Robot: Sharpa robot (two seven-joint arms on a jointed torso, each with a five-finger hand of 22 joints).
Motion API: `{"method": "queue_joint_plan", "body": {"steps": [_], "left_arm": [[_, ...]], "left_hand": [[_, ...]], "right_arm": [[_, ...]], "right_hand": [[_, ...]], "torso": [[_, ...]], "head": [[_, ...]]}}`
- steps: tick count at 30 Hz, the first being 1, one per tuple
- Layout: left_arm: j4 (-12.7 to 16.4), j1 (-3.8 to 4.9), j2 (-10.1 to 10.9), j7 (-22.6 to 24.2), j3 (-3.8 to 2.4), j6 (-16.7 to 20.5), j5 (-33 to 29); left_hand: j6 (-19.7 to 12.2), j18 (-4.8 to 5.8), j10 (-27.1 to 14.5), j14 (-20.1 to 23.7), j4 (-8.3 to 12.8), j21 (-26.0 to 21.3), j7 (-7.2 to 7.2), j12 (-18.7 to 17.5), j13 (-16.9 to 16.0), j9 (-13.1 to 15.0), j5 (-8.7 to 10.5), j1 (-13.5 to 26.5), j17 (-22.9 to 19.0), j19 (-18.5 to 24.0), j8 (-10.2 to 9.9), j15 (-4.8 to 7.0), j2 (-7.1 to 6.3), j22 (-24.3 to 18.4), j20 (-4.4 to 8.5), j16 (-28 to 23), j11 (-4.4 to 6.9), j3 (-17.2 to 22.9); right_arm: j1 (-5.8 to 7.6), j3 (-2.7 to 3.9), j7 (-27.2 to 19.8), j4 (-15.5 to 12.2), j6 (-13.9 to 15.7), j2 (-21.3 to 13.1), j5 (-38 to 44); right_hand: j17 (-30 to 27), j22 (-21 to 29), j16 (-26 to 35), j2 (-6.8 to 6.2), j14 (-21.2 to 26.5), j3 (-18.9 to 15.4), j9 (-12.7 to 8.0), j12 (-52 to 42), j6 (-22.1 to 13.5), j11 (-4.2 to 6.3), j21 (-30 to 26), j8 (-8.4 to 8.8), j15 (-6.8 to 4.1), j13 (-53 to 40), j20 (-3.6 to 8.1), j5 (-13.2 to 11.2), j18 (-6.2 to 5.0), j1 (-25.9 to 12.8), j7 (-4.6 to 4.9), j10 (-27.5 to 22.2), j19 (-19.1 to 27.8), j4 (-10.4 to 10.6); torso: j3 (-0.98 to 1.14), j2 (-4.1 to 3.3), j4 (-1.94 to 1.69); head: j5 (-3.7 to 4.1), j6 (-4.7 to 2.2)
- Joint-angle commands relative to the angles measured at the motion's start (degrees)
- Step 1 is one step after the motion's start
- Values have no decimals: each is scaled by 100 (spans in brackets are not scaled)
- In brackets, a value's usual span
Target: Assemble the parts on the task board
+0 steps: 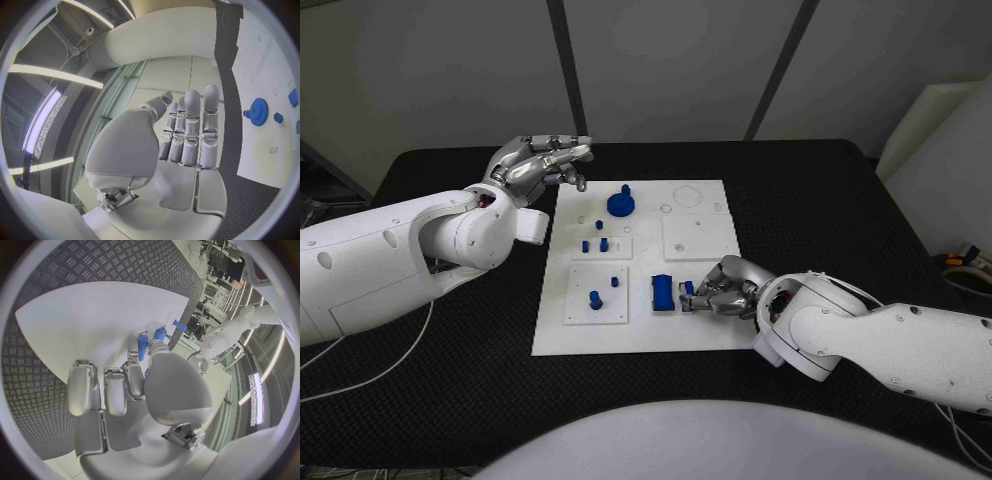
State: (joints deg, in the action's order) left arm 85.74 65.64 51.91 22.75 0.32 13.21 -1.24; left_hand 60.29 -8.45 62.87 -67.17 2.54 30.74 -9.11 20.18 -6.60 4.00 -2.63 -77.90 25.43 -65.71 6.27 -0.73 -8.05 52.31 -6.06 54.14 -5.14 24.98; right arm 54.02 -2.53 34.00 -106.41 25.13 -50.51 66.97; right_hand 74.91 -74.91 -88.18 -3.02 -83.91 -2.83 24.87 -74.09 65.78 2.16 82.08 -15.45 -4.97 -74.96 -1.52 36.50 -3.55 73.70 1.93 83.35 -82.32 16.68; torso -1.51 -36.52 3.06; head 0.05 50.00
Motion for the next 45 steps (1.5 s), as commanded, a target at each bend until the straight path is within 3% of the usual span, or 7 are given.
{"method": "queue_joint_plan", "body": {"steps": [1,14,45], "left_arm": [[10,7,3,28,-4,-43,-29],[10,7,0,17,-4,-47,-69],[-14,7,-4,14,-4,-55,-80]], "left_hand": [[-19,-197,-39,42,-2,-22,-11,17,-10,-8,-17,-19,-7,-13,-10,4,58,-8,-20,7,1,-35],[-25,-199,-60,45,-6,-42,-11,44,-12,-8,-17,-19,-25,-23,-8,3,66,-25,-22,17,1,-57],[-28,-199,-63,46,-6,-44,-12,46,-12,-8,-17,-18,-26,-24,-9,2,65,-27,-22,18,0,-59]], "right_arm": [[-12,-13,31,-24,-135,17,55],[-12,-13,-59,-68,-48,11,73],[-13,-13,-140,-179,126,-77,653]], "right_hand": [[1160,-443,-28,5,-538,-65,20,-36,47,3,34,-34,-44,-211,27,12,78,-94,-8,44,-31,1],[1180,-458,-37,126,-542,-358,117,-68,25,-4,37,-77,-40,-256,29,-91,81,-800,-4,64,-39,13],[1184,-461,-39,128,-543,-441,147,-66,18,-3,36,-90,-41,-261,29,-142,81,-944,-7,64,-39,12]], "torso": [[-1,-3,-2],[-2,7,0],[-1,2,-2]], "head": [[-4,0],[-12,0],[-6,0]]}}
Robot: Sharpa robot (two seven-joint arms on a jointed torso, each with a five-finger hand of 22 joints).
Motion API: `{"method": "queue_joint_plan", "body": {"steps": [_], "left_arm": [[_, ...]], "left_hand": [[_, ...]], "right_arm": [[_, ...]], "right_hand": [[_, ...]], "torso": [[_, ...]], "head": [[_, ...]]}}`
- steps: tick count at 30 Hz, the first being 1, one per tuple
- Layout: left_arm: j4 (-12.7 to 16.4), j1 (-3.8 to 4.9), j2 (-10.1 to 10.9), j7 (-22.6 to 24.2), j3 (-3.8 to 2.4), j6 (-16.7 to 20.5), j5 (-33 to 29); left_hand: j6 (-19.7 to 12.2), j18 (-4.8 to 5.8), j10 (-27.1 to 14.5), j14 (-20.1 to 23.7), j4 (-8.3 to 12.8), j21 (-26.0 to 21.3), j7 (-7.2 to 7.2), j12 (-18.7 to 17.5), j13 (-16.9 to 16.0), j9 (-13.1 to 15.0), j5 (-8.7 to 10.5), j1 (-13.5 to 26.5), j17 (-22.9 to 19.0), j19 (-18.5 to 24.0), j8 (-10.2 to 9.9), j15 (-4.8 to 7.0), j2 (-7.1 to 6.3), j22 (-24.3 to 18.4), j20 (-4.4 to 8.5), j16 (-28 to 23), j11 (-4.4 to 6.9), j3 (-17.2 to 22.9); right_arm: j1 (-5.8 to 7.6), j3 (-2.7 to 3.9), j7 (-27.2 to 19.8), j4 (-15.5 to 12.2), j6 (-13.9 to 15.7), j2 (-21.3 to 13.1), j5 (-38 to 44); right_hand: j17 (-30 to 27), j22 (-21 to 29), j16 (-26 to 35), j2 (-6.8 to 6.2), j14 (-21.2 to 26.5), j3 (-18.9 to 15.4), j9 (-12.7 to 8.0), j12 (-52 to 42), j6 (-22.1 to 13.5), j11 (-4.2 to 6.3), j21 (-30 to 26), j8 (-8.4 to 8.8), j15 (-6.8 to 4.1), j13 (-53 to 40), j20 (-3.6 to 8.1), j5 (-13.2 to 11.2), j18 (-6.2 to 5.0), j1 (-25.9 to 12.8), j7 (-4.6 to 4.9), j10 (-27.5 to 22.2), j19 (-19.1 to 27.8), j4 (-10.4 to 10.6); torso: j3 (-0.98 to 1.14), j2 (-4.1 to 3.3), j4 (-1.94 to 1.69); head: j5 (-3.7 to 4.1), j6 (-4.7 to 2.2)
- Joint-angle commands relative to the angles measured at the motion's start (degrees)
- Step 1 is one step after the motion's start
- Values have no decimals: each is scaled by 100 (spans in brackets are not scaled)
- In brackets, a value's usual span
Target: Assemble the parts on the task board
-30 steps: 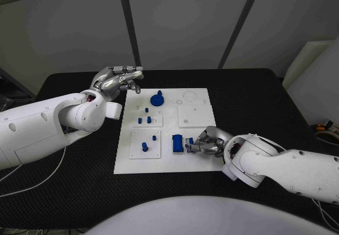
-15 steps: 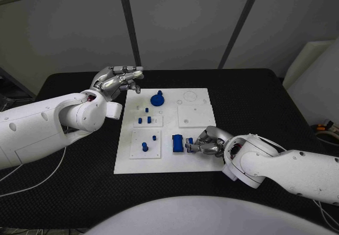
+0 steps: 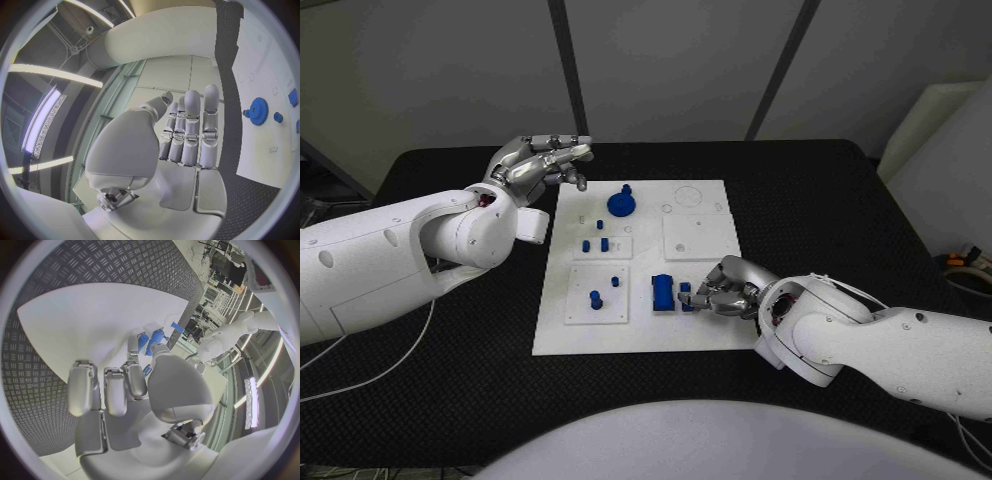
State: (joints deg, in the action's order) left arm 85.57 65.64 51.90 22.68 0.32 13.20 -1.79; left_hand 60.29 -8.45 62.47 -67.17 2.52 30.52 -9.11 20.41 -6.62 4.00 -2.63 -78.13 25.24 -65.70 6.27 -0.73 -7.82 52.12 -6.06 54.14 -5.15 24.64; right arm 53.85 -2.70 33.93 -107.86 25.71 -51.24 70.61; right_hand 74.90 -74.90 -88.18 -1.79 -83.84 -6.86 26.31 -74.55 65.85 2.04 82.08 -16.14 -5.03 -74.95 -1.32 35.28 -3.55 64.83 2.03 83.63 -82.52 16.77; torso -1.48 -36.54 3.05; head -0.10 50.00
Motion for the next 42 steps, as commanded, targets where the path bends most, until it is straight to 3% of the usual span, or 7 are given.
{"method": "queue_joint_plan", "body": {"steps": [1,5,9,11,14,33,42], "left_arm": [[2,7,-3,20,-4,-54,-25],[1,7,-4,20,-4,-53,-25],[-1,7,-4,21,-4,-52,-25],[-5,7,-4,22,-4,-52,-25],[-10,7,-7,23,-4,-52,-25],[-9,7,7,5,-4,-54,-25],[-11,7,5,-1,-4,-59,-25]], "left_hand": [[-27,-199,-23,46,-4,-22,-12,23,-9,-8,-17,5,-8,-24,-9,2,42,-7,-22,18,1,-25],[-27,-199,-23,46,-4,-22,-12,23,-9,-8,-17,5,-8,-24,-9,2,42,-7,-22,18,1,-25],[-27,-199,-23,46,-4,-22,-12,23,-9,-8,-17,5,-8,-24,-9,2,42,-7,-22,18,1,-25],[-27,-199,-23,46,-4,-22,-12,23,-9,-8,-17,5,-8,-24,-9,2,42,-7,-22,18,1,-25],[-27,-199,-23,46,-4,-22,-12,23,-9,-8,-17,5,-8,-24,-9,2,42,-7,-22,18,1,-25],[-27,-199,-23,46,-4,-22,-12,23,-9,-8,-17,5,-8,-24,-9,2,42,-7,-22,18,1,-25],[-27,-199,-23,46,-4,-22,-12,23,-9,-8,-17,5,-8,-24,-9,2,42,-7,-22,18,1,-25]], "right_arm": [[5,4,-133,-30,68,-17,312],[5,3,-157,-4,82,-83,386],[5,3,-356,29,90,-145,409],[5,3,-528,54,38,-172,409],[6,3,-660,108,-9,-171,396],[6,4,-737,223,-165,-84,378],[6,3,-647,282,-306,-47,482]], "right_hand": [[1185,-461,-39,5,-550,-38,2,-20,10,9,37,-22,-36,-262,9,-20,81,-56,-17,36,-19,3],[1177,-462,-35,-6,-548,-27,17,-13,-1,17,36,-27,-41,-260,12,-43,80,39,-26,32,-19,-33],[1152,-426,-23,-46,-542,65,56,41,-49,25,4,-35,-55,-229,24,-440,70,537,-32,2,10,-215],[1136,-407,-14,-49,-538,165,89,77,-85,28,-16,-43,-53,-212,37,-1394,65,1071,-10,-22,29,-472],[1127,-400,-9,-32,-536,214,103,102,-100,14,-26,-41,-44,-199,22,-1913,64,1304,-16,-35,37,-574],[1141,-413,-15,-7,-540,180,118,71,-87,0,-20,-49,-30,-227,8,-2082,67,1274,-2,-19,28,-516],[1143,-418,-15,-34,-540,192,137,59,-71,16,-20,-64,-39,-241,9,-2217,67,1441,-24,-11,26,-609]], "torso": [[-5,6,-2],[-7,12,-6],[-8,15,-2],[-5,15,-4],[-8,6,-1],[-2,-6,2],[-1,5,-6]], "head": [[11,0],[16,0],[16,0],[20,0],[22,0],[16,0],[12,0]]}}
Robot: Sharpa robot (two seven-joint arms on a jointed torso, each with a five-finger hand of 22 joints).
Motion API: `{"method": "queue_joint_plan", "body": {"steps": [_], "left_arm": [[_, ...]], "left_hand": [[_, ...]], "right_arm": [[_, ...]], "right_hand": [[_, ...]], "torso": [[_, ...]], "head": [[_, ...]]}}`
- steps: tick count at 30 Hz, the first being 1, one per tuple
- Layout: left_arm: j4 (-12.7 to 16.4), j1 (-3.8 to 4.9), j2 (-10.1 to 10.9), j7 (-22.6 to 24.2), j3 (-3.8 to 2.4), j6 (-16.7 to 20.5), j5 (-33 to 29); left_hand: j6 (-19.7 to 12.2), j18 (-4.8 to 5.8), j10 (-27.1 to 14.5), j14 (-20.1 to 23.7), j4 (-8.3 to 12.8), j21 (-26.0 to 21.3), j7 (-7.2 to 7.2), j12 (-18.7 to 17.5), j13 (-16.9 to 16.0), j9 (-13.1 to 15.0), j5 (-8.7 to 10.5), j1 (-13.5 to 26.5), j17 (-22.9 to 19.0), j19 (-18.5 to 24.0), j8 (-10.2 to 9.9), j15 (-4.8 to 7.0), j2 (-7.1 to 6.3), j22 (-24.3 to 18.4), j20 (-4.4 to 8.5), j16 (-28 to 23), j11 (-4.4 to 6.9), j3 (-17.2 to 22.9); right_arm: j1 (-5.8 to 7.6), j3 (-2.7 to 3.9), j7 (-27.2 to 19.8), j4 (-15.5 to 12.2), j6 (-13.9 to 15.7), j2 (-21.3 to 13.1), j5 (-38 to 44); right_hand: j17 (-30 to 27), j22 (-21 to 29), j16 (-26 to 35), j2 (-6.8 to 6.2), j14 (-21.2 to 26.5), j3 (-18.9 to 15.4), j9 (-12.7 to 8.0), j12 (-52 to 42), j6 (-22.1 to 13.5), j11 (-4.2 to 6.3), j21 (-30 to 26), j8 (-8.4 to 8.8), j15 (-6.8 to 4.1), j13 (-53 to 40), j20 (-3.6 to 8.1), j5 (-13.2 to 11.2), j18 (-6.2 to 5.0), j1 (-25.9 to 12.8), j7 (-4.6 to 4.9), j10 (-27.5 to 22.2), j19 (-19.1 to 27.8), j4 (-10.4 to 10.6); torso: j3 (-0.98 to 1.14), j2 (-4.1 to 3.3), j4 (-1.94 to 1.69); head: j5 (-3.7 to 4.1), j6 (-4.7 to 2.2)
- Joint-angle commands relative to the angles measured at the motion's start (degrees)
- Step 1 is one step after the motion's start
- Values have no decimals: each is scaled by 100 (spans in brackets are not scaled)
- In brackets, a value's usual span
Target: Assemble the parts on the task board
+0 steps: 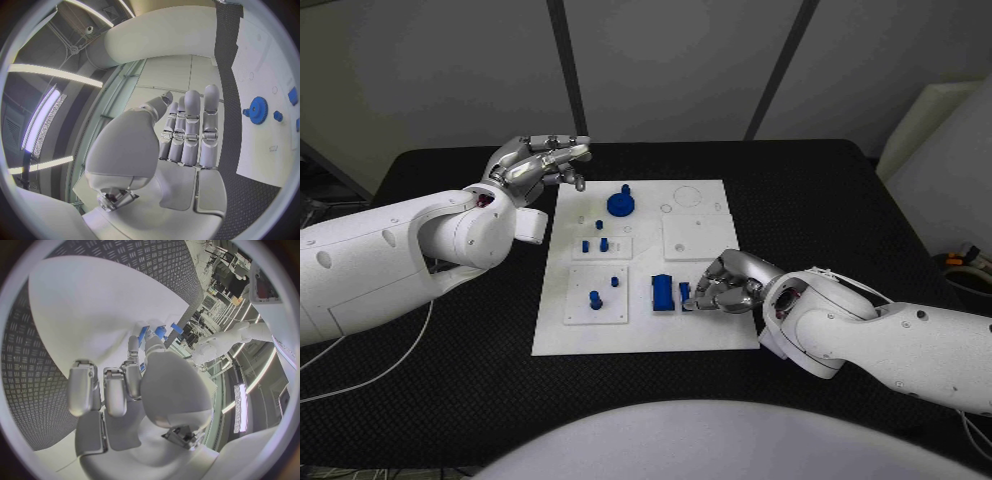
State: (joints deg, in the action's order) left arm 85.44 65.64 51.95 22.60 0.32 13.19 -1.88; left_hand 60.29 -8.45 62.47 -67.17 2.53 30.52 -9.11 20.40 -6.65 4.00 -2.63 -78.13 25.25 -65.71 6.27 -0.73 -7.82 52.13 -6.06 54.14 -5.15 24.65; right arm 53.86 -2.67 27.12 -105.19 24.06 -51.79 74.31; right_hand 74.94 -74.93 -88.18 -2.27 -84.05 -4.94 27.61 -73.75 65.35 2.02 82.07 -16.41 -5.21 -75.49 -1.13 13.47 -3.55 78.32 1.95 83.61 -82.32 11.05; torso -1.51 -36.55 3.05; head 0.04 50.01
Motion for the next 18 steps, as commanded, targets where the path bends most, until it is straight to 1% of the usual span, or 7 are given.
{"method": "queue_joint_plan", "body": {"steps": [1,5,10,12,14,16,18], "left_arm": [[1,7,0,8,-4,-59,-16],[-2,7,0,8,-4,-61,-16],[-1,7,5,9,-4,-60,-17],[-5,7,9,10,-4,-58,-17],[-15,6,4,15,-4,-61,-17],[-26,5,-1,25,-4,-80,-32],[-40,1,-13,40,-3,-115,-74]], "left_hand": [[-28,-199,-24,46,-6,-22,-12,24,-6,-8,-17,5,-9,-24,-9,2,42,-8,-22,18,0,-26],[-28,-199,-24,46,-6,-22,-12,24,-6,-8,-17,5,-9,-24,-9,2,42,-8,-22,18,0,-26],[-28,-199,-24,46,-6,-22,-12,24,-6,-8,-17,5,-9,-24,-9,2,42,-8,-22,18,0,-26],[-28,-199,-24,46,-6,-22,-12,24,-6,-8,-17,5,-9,-24,-9,2,42,-8,-22,18,0,-26],[-28,-199,-24,46,-6,-22,-12,24,-6,-8,-17,5,-9,-24,-9,2,42,-8,-22,18,0,-26],[-31,-199,-31,47,-7,-27,-14,30,-6,-9,-17,5,-13,-28,-10,1,44,-13,-22,20,-1,-32],[-35,-198,-39,48,-8,-33,-15,37,-7,-9,-17,5,-19,-32,-11,0,46,-17,-23,23,-3,-38]], "right_arm": [[4,1,49,25,-126,11,131],[4,1,48,35,-13,21,175],[3,0,-204,10,250,8,29],[3,1,-503,-4,373,-10,-202],[4,1,-953,-5,430,-37,-604],[6,3,-1483,49,371,-52,-1165],[34,5,-2030,176,305,-46,-1888]], "right_hand": [[1144,-417,-18,19,-521,3,7,-25,-20,18,-19,-37,-22,-190,-10,-42,67,102,-17,-7,5,-42],[1145,-422,-18,36,-521,5,10,-48,-13,19,-16,-40,-23,-209,-9,-25,68,101,-17,3,2,-35],[1140,-420,-15,32,-520,-57,17,-27,-25,15,-21,-36,-21,-197,-8,235,68,-7,-11,-2,3,67],[1122,-398,-7,24,-516,-81,14,-5,-49,8,-38,-23,-17,-182,-10,299,62,-45,1,-13,20,105],[1055,-326,25,14,-502,-115,-11,52,-168,-30,-96,48,8,-143,-22,366,44,-99,52,-49,74,167],[925,-187,88,4,-473,-146,-38,147,-285,-80,-207,119,45,-76,-48,368,11,-132,112,-111,179,214],[803,-35,151,28,-445,-142,-80,267,-449,-140,-330,223,92,10,-82,371,-26,-99,186,-192,295,224]], "torso": [[1,8,-3],[-1,11,1],[2,10,12],[0,10,26],[-2,19,17],[-4,34,29],[-17,61,43]], "head": [[-3,-1],[-5,-1],[-12,-1],[-13,-1],[8,-1],[8,-1],[12,-19]]}}
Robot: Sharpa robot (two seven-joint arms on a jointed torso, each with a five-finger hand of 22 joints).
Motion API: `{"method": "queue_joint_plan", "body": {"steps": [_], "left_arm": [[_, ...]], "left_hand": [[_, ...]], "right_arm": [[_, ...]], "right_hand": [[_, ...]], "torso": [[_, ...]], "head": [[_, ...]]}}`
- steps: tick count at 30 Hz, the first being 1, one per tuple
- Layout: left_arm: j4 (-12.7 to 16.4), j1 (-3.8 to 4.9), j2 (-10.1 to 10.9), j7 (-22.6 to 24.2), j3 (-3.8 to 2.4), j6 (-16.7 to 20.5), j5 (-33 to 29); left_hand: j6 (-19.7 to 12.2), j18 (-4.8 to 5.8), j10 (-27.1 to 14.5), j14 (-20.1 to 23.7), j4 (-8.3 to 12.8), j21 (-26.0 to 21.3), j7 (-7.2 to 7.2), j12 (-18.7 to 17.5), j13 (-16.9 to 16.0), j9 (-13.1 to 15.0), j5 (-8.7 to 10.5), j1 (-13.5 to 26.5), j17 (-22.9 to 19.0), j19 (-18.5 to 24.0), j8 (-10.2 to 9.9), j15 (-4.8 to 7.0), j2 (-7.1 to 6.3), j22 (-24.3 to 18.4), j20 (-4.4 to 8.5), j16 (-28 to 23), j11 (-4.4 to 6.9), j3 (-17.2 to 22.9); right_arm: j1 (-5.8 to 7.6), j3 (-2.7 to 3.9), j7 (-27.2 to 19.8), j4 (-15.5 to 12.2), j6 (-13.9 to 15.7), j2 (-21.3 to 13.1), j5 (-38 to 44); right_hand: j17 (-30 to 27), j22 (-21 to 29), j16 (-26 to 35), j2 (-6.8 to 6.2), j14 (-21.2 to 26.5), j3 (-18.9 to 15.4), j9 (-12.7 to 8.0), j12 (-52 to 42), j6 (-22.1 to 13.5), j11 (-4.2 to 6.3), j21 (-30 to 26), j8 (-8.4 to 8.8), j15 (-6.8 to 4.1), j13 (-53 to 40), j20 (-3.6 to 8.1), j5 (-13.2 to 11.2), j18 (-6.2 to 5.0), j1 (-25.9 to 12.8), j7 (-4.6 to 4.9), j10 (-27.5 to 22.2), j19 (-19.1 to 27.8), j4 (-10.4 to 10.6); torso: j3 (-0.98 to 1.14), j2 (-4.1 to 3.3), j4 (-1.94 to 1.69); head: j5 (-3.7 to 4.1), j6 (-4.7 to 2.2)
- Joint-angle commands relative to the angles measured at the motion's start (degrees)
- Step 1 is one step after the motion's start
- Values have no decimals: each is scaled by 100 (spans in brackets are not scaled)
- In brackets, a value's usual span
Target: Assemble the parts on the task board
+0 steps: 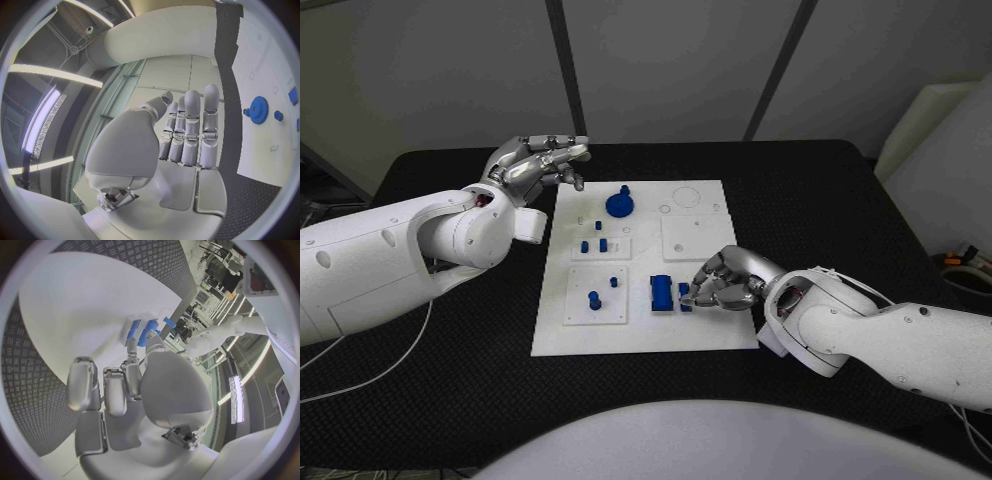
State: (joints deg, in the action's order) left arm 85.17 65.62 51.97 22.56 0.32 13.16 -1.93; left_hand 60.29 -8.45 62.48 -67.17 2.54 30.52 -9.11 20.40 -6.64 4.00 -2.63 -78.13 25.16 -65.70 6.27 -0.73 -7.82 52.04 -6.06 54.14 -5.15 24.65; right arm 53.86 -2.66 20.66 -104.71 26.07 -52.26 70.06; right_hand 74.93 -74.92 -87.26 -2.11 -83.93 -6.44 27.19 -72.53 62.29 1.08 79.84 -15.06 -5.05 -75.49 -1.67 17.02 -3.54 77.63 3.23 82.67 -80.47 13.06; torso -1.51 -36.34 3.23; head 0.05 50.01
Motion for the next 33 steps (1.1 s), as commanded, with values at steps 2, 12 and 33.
{"method": "queue_joint_plan", "body": {"steps": [2,12,33], "left_arm": [[-27,-7,-24,61,-3,-138,-94],[-300,-109,-150,196,1,32,-160],[-1637,-250,-940,449,2,544,-482]], "left_hand": [[-35,-197,-46,50,-10,-37,-14,41,-7,-9,-16,13,-13,-32,-10,-1,36,-12,-25,24,-4,-49],[-35,-159,-128,685,-28,-400,-34,74,23,-6,-25,31,-294,478,11,-93,11,-173,-105,-425,-58,-89],[-2103,134,-2303,3410,-254,-3052,229,-1379,664,-400,263,2604,-2516,4083,-627,-549,192,-3026,-476,-4352,-140,-716]], "right_arm": [[89,4,-1846,285,40,12,-2196],[581,7,-3572,1713,-86,412,-5015],[774,146,-4238,3979,-307,1680,-5688]], "right_hand": [[635,151,150,24,-416,13,-73,379,-255,-101,-263,169,123,188,-69,71,-73,32,121,-237,254,6],[-3645,3161,3601,201,1175,407,-383,4069,-595,-378,-3235,592,387,3088,-319,-30,-670,891,407,-2283,2577,-265],[-6903,5979,8292,211,4102,1463,-2088,7253,-2278,-645,-6830,1506,951,7549,-727,-772,-333,-1787,414,-3820,4783,-536]], "torso": [[-39,87,36],[-99,279,78],[-46,405,77]], "head": [[10,-63],[18,-375],[-87,-1094]]}}
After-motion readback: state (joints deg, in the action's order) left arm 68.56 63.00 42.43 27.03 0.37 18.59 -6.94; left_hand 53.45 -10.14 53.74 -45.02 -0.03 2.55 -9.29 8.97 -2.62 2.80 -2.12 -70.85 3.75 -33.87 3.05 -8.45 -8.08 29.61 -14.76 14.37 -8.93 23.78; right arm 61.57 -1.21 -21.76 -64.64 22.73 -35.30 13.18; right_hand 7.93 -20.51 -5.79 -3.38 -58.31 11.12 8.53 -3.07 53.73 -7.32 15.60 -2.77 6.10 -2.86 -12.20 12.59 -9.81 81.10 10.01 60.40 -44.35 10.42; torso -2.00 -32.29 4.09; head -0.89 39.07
